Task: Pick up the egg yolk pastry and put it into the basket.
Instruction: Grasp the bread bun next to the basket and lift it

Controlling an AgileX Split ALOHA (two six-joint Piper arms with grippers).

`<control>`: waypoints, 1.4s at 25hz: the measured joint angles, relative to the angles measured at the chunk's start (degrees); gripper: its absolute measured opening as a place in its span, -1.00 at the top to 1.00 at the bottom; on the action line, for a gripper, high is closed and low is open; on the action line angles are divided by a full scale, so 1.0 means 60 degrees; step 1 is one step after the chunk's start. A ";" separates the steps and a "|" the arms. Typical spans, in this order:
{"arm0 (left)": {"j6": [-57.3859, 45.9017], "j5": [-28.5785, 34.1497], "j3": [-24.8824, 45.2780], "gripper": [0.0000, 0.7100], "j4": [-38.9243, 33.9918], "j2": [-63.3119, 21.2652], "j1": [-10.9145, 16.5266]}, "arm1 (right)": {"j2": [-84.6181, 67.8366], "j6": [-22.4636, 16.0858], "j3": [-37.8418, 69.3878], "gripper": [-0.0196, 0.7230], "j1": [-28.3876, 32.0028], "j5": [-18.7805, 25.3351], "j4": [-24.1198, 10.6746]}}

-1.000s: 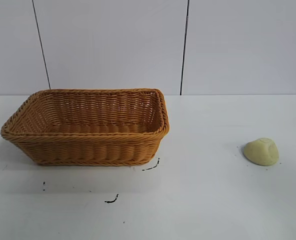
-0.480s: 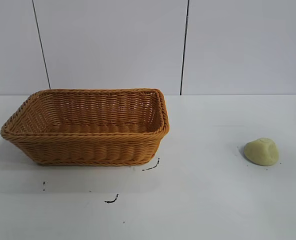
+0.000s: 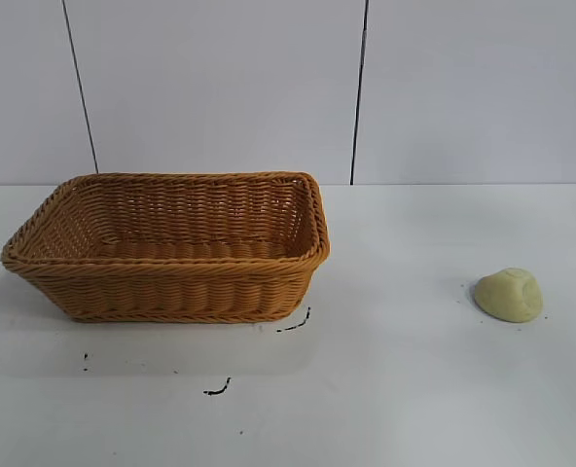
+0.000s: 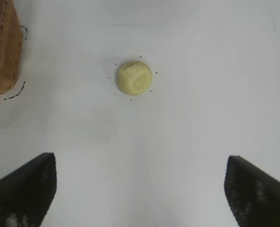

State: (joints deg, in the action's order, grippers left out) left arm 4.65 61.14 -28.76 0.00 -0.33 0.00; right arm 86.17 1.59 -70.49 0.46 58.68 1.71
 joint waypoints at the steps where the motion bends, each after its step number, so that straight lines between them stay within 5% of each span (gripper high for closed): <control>1: 0.0000 0.0000 0.0000 -0.96 0.0000 0.0000 0.0000 | 0.0473 0.0025 -0.0186 -0.92 0.0000 -0.0008 0.0000; 11: 0.0000 0.0000 0.0000 -0.96 0.0000 0.0000 0.0000 | 0.3450 0.0175 -0.1264 -0.92 -0.0028 -0.0907 0.0000; 35: 0.0000 0.0000 0.0000 -0.96 0.0000 0.0000 0.0000 | 0.5913 -0.0034 -0.1275 -0.92 -0.0665 -0.2488 -0.0170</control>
State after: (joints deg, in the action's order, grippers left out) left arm 4.65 61.14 -28.76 0.00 -0.33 0.00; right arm 121.65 1.38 -78.14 -3.53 43.75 0.69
